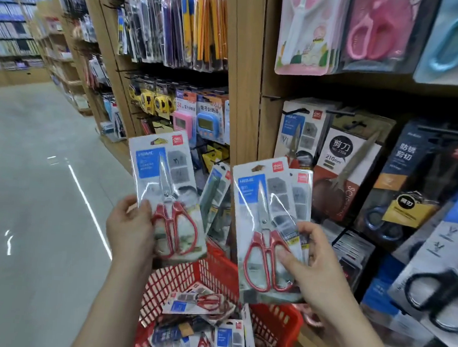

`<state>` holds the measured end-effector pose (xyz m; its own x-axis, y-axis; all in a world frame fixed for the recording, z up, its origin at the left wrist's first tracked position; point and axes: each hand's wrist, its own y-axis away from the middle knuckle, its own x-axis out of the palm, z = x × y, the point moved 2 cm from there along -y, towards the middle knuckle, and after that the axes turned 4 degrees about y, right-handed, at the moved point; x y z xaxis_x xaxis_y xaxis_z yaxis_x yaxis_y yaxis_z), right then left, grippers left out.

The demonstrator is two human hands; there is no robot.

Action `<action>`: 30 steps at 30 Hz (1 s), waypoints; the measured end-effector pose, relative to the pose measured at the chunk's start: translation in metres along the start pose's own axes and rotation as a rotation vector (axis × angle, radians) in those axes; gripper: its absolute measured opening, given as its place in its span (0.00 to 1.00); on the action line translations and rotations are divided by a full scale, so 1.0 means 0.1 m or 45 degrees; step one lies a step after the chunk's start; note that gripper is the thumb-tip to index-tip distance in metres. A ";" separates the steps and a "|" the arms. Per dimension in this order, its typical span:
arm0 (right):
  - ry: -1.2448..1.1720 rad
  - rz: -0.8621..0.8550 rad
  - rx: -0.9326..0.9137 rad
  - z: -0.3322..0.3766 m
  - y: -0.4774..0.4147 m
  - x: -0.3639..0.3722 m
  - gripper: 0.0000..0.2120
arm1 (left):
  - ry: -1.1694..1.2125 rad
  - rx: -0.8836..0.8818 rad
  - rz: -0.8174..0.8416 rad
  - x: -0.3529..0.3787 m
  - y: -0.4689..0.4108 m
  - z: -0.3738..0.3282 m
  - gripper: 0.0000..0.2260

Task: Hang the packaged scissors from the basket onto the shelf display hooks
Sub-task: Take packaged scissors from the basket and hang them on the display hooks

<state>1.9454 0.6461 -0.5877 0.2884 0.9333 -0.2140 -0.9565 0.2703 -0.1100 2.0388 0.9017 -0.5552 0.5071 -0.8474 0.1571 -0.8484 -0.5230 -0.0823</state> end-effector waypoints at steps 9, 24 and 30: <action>-0.058 0.024 -0.040 0.14 -0.03 -0.24 0.33 | 0.131 -0.219 0.645 0.33 0.54 -0.09 0.16; -0.082 0.021 0.049 0.12 0.05 -0.26 0.11 | 0.009 -0.300 0.736 0.76 0.87 0.05 0.12; 0.057 0.074 -0.001 0.13 0.07 -0.37 0.16 | 0.008 -0.139 0.767 0.89 0.84 0.08 0.20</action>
<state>1.9275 0.6164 -0.5678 0.2340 0.9359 -0.2634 -0.9716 0.2156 -0.0972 2.0136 0.7818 -0.5560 -0.0671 -0.9905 0.1203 -0.9965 0.0605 -0.0575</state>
